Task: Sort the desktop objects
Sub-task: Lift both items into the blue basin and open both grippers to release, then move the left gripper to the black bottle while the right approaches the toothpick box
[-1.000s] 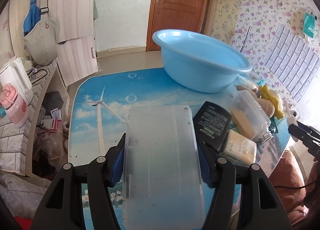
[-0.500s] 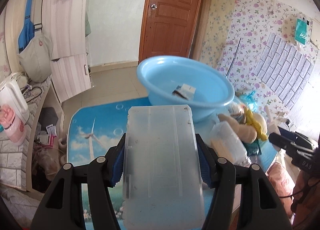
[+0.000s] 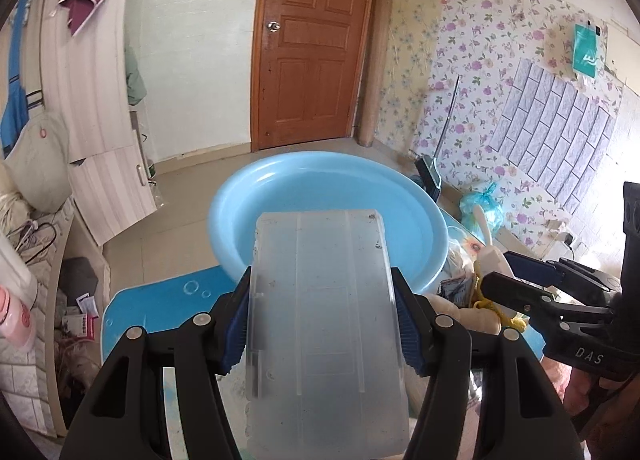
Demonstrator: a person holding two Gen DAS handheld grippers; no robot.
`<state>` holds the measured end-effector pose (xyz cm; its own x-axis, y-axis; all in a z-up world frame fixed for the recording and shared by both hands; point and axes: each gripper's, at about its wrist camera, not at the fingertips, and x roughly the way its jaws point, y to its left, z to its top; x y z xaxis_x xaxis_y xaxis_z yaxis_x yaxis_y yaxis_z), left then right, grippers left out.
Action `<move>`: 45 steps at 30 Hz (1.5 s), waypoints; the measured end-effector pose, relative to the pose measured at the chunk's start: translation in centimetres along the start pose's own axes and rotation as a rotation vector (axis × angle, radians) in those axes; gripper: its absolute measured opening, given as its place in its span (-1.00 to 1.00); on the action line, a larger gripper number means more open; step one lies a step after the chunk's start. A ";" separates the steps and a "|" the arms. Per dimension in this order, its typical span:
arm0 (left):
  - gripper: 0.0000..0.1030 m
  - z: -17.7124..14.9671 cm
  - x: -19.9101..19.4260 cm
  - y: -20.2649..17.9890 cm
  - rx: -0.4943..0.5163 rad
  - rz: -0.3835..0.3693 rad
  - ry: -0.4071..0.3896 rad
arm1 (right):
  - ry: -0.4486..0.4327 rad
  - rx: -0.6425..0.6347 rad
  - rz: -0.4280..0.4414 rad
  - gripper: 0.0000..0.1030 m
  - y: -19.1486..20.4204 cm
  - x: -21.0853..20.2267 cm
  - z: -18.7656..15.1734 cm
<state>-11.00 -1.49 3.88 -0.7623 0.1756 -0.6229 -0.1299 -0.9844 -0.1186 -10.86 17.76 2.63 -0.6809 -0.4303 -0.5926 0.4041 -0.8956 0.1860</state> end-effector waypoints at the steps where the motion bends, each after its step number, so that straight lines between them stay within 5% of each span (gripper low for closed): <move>1: 0.19 0.2 0.4 -0.1 0.004 -0.002 0.003 | -0.002 -0.010 0.005 -0.09 0.1 0.3 0.3; 10: 0.21 1.6 5.3 -0.2 0.055 -0.001 0.046 | 0.019 -0.022 0.036 -0.09 -0.3 4.1 2.2; 14: 0.48 1.8 5.8 0.3 0.043 0.005 0.043 | 0.032 -0.015 0.055 -0.09 -0.4 5.7 2.9; 19: 0.54 1.3 5.5 1.6 0.004 0.016 0.045 | 0.040 -0.005 0.049 0.03 -0.1 6.3 2.7; 45: 0.79 -6.7 0.1 1.7 -0.048 0.081 0.090 | 0.048 0.075 -0.002 0.07 -1.3 -1.0 -3.7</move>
<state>-7.01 -3.05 -1.58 -0.7087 0.0980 -0.6987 -0.0381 -0.9942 -0.1007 -8.50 19.79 0.09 -0.6510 -0.4239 -0.6297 0.3545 -0.9033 0.2416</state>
